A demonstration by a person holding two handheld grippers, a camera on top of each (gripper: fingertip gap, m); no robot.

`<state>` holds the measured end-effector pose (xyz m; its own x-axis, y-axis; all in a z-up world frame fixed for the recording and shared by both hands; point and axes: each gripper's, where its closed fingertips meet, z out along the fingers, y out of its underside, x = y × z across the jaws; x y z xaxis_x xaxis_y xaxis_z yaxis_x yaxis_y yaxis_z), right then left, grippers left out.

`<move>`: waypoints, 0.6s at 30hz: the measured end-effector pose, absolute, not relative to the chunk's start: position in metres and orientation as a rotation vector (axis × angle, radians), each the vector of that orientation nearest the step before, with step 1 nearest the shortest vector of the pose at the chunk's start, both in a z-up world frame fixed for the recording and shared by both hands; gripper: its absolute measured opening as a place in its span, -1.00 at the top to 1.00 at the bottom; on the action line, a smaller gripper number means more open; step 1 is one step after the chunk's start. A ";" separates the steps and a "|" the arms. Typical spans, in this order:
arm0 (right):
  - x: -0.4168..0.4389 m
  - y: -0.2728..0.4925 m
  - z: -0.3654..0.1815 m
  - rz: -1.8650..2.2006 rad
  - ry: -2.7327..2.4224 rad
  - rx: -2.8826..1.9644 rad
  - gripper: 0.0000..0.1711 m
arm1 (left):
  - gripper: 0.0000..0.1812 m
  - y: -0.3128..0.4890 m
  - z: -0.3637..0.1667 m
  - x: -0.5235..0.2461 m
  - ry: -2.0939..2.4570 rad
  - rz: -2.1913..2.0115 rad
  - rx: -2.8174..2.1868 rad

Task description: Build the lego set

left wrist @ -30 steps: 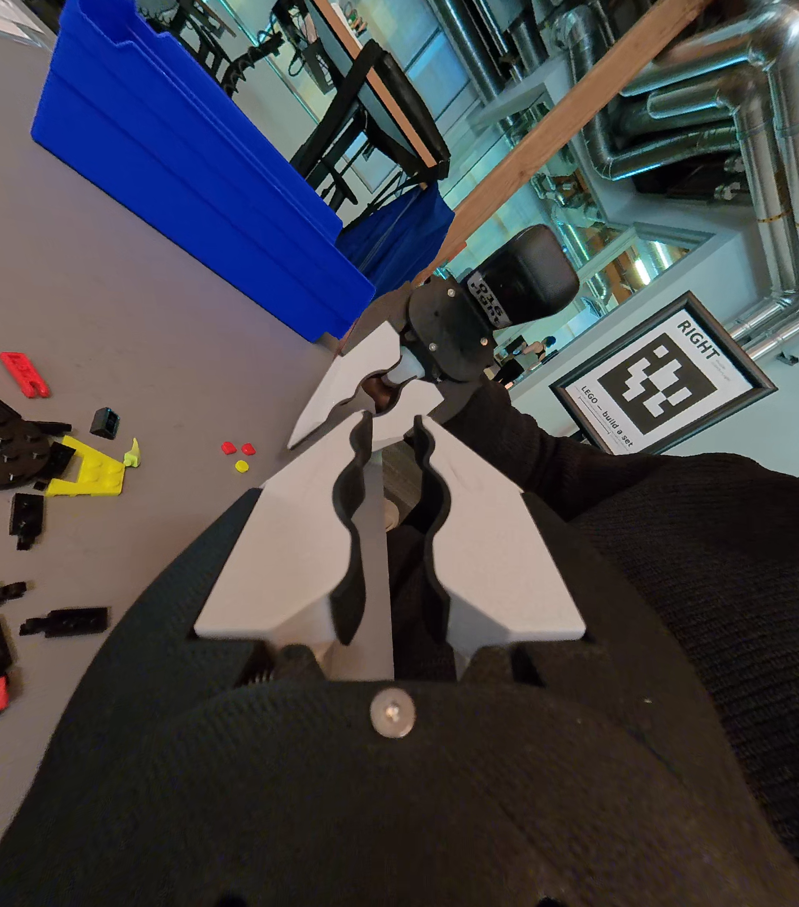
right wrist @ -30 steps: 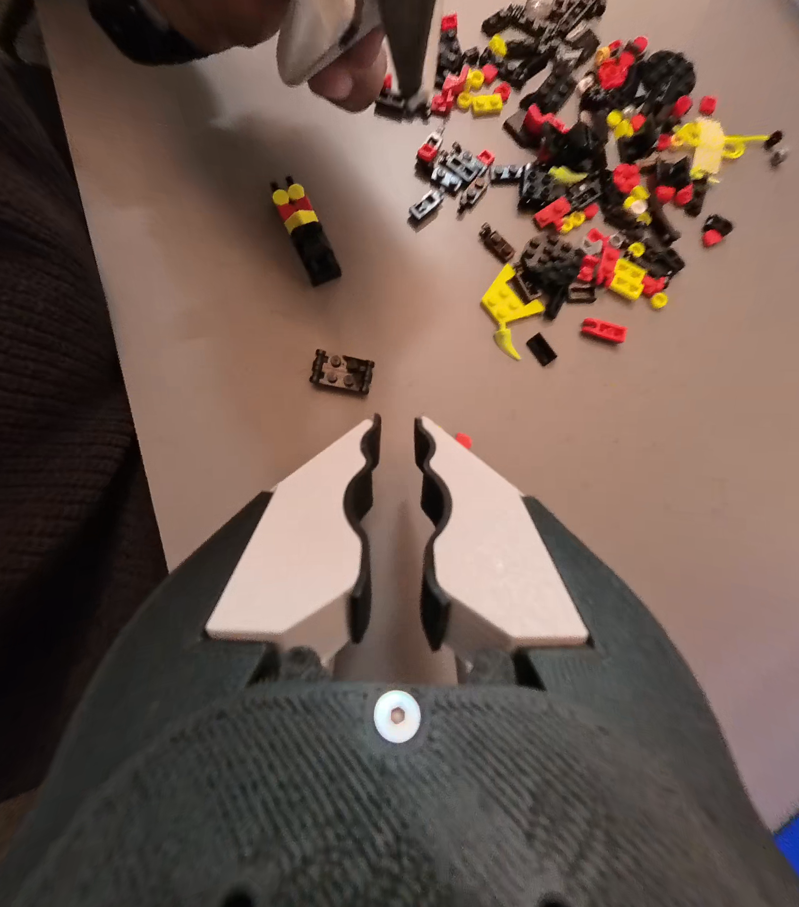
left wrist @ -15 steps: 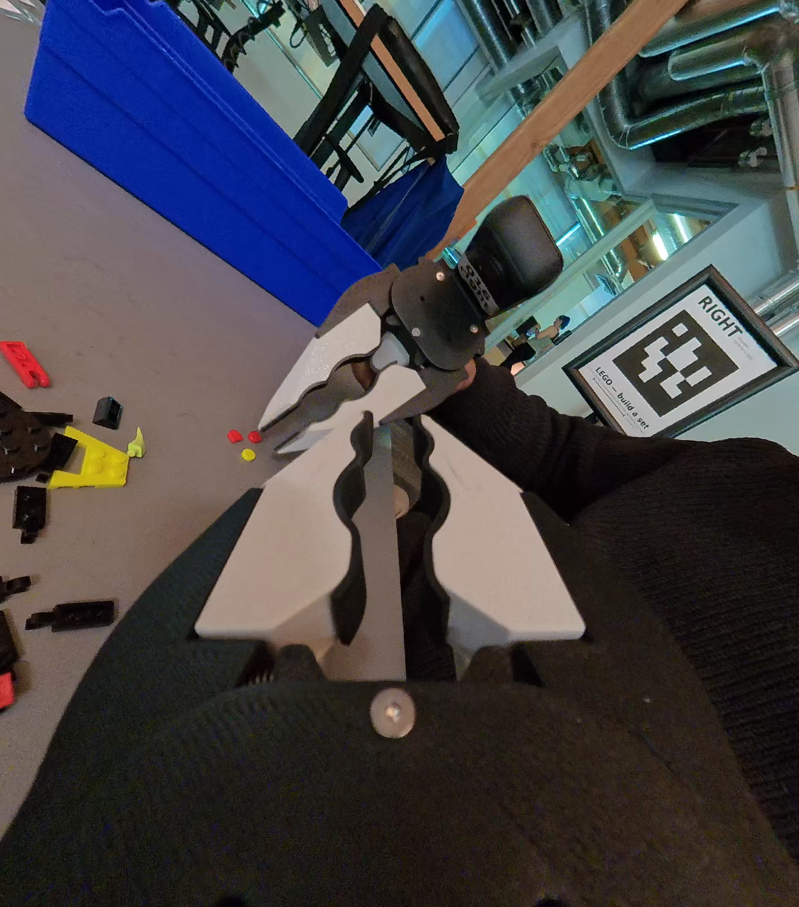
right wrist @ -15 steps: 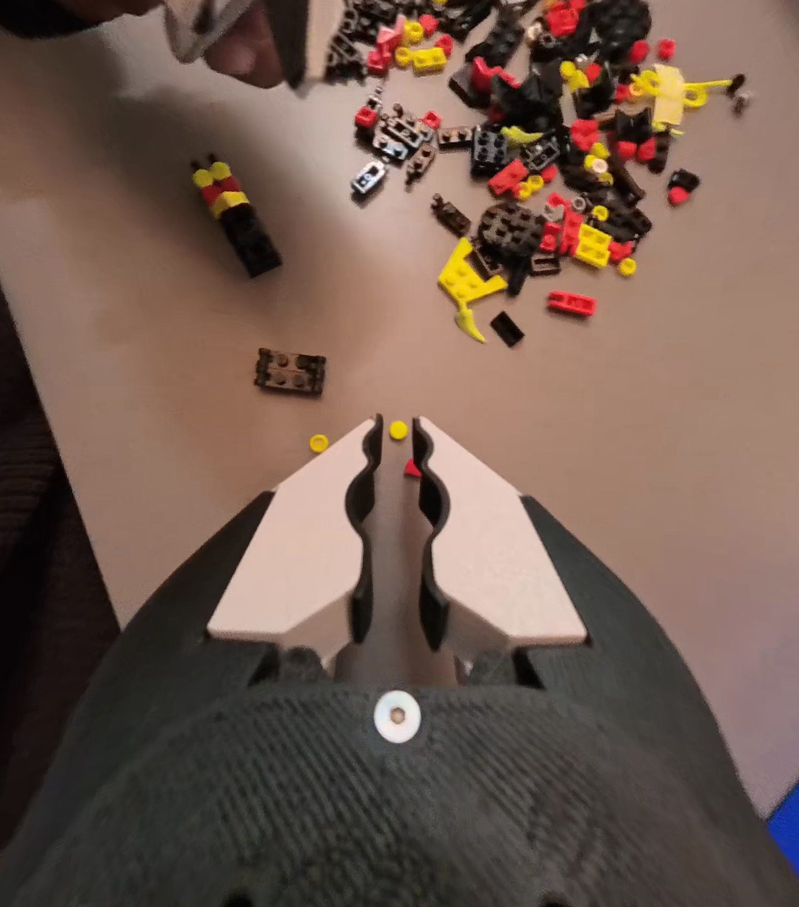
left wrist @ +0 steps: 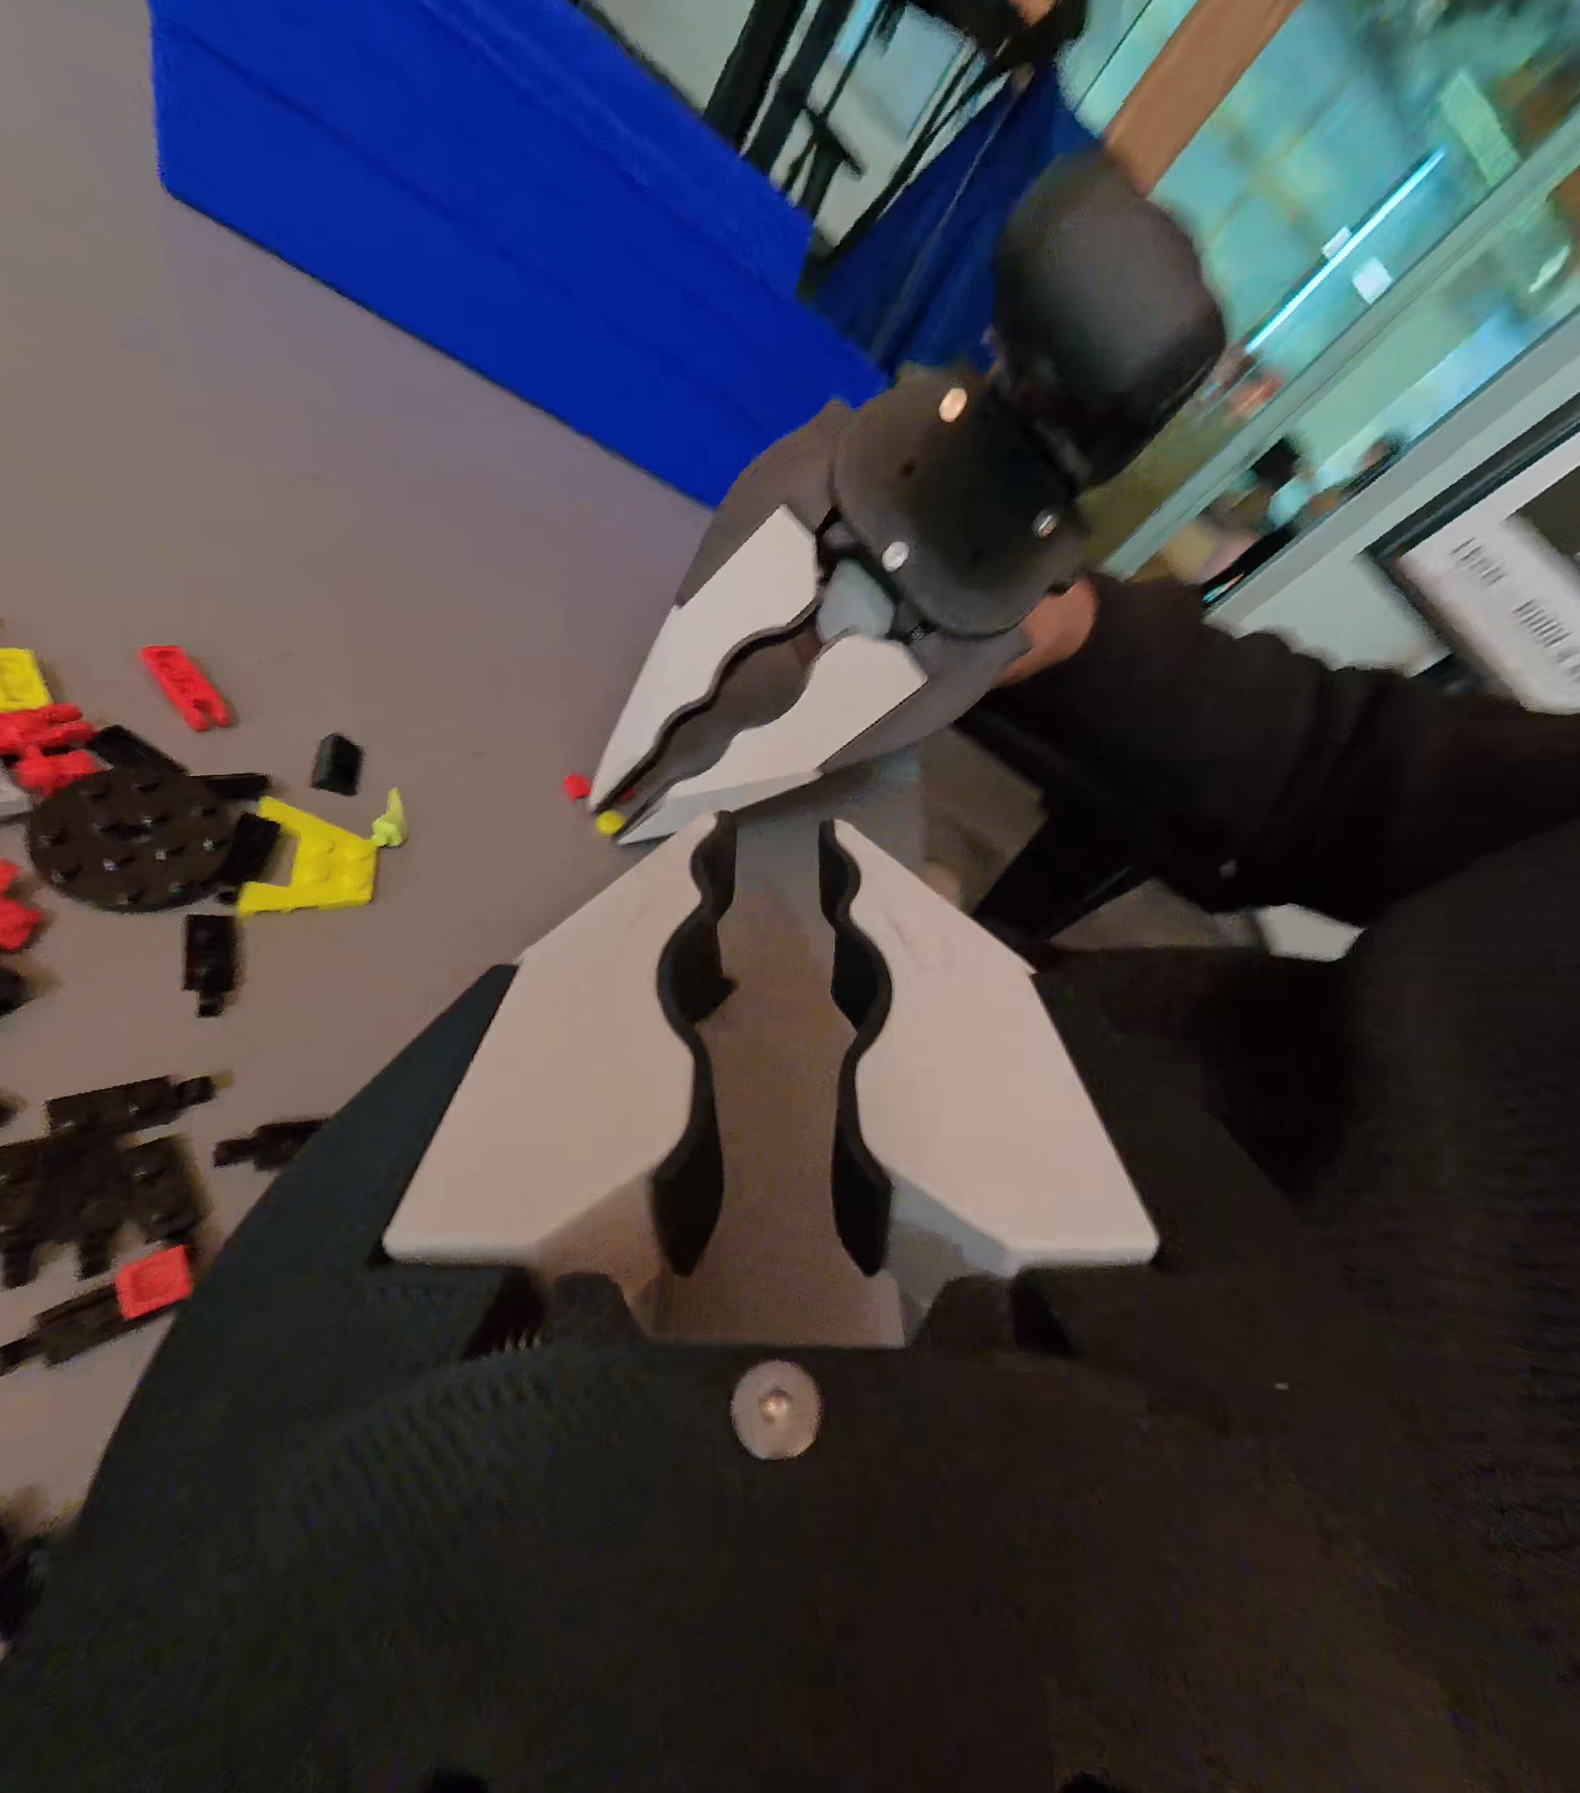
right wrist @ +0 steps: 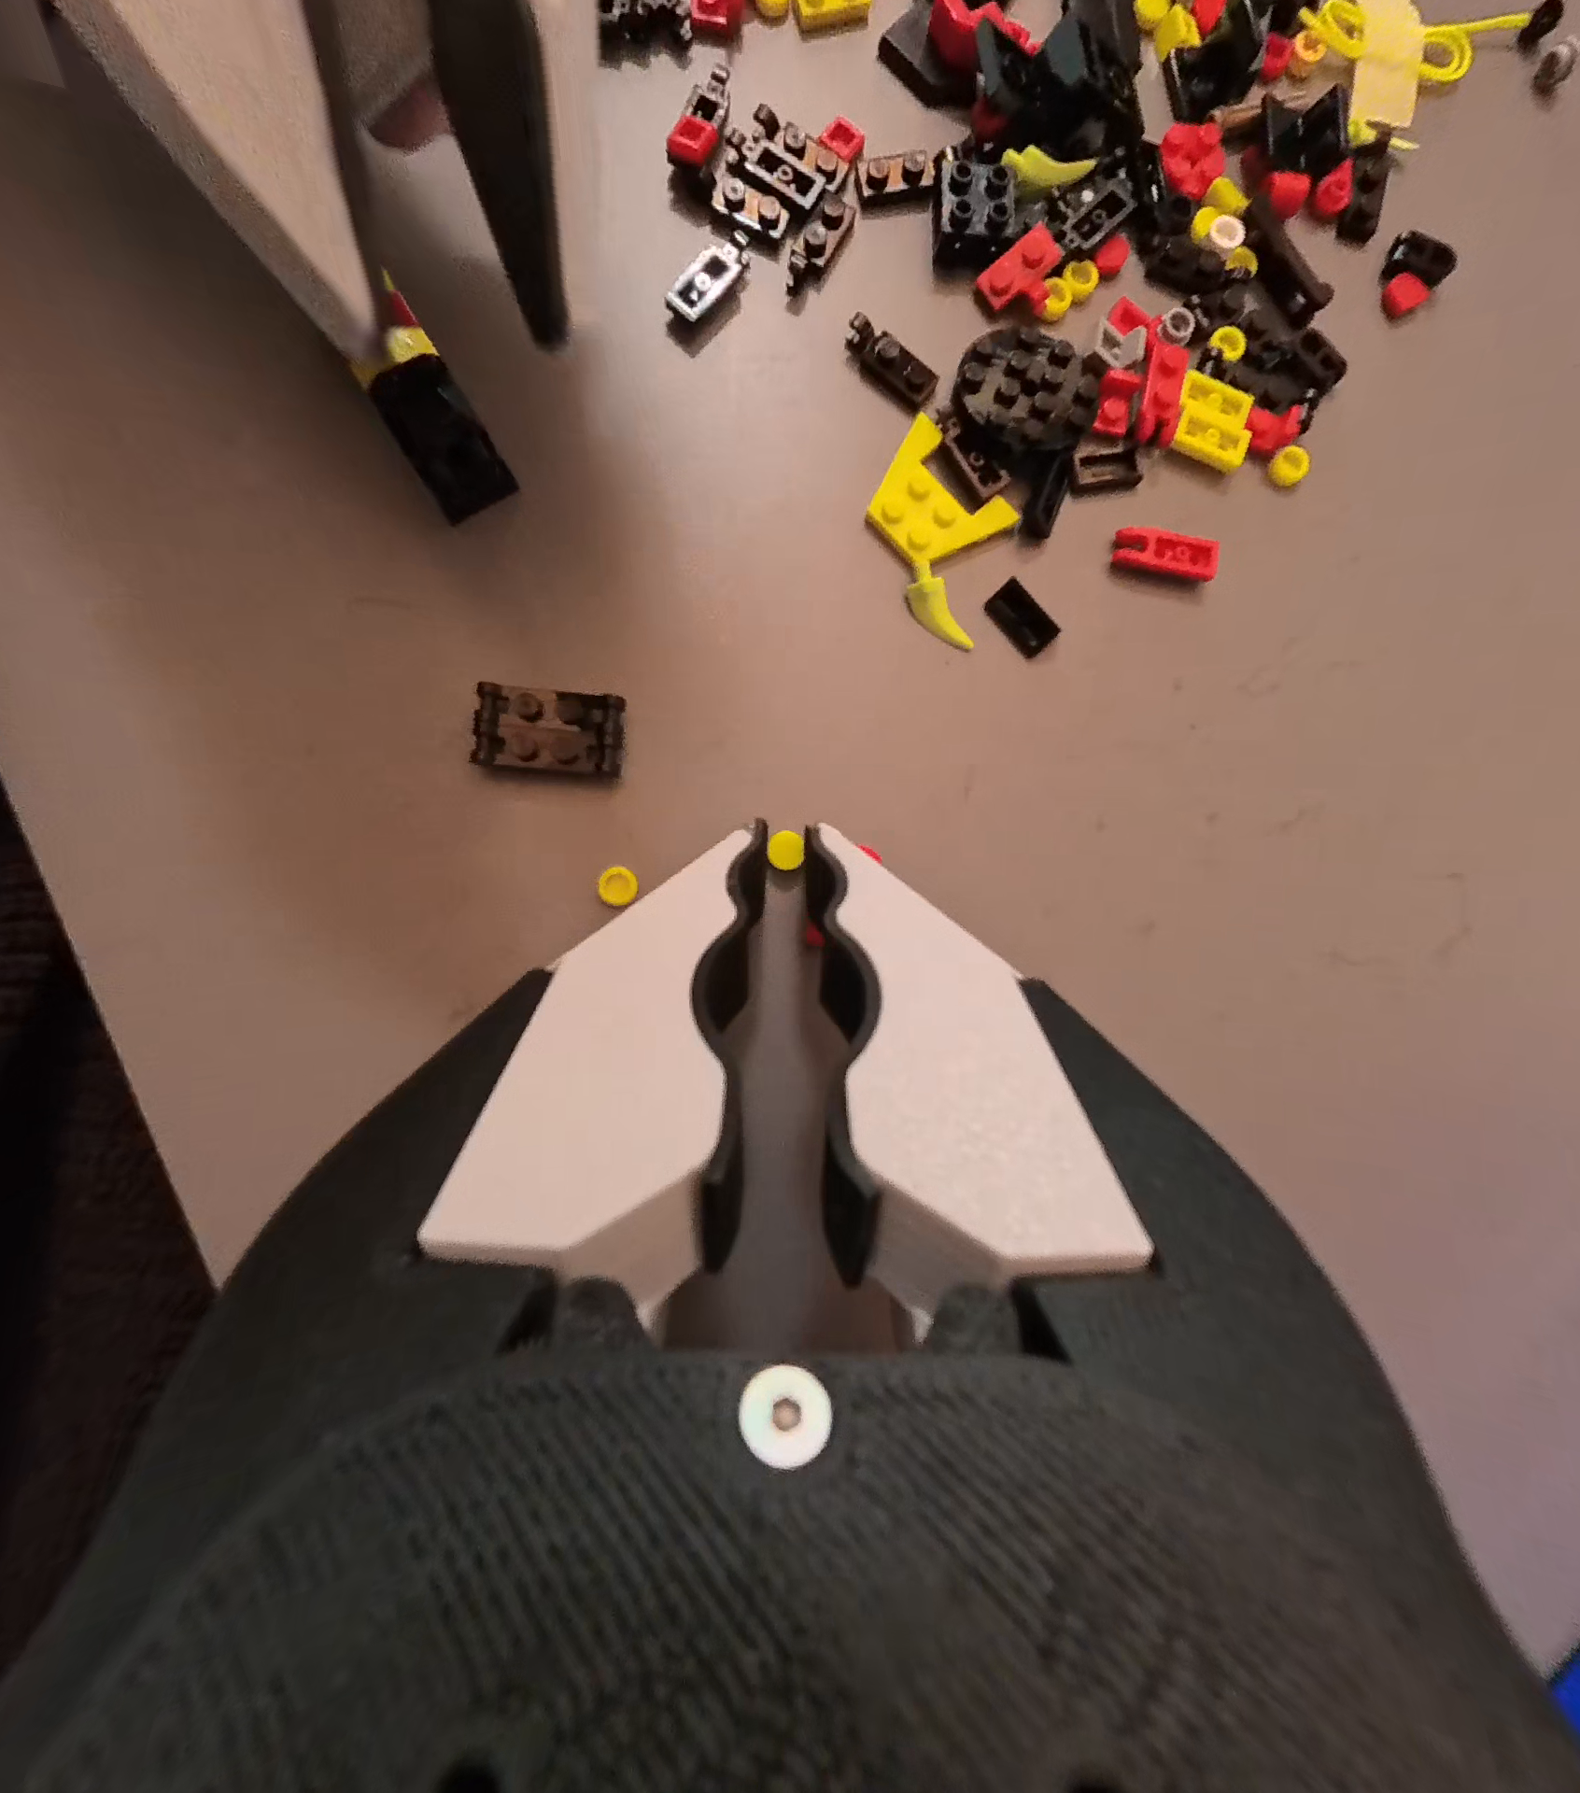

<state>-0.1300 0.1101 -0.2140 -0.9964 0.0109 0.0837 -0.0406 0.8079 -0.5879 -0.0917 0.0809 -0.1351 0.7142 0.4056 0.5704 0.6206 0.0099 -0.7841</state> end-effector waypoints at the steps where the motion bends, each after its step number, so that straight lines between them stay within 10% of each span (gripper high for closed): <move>1: -0.129 0.109 -0.212 0.965 -2.906 0.028 0.93 | 0.84 0.081 -0.142 -0.092 -0.843 -0.151 -1.673; 18: -0.075 0.090 -0.203 1.114 -2.951 0.387 0.93 | 0.85 0.087 -0.208 -0.075 -0.720 0.223 -2.235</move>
<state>-0.0754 0.0901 -0.2026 -0.9696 -0.2392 0.0512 -0.2134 0.7246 -0.6553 -0.0748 0.0865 -0.2082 0.8254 0.5611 0.0623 0.4276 -0.5493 -0.7179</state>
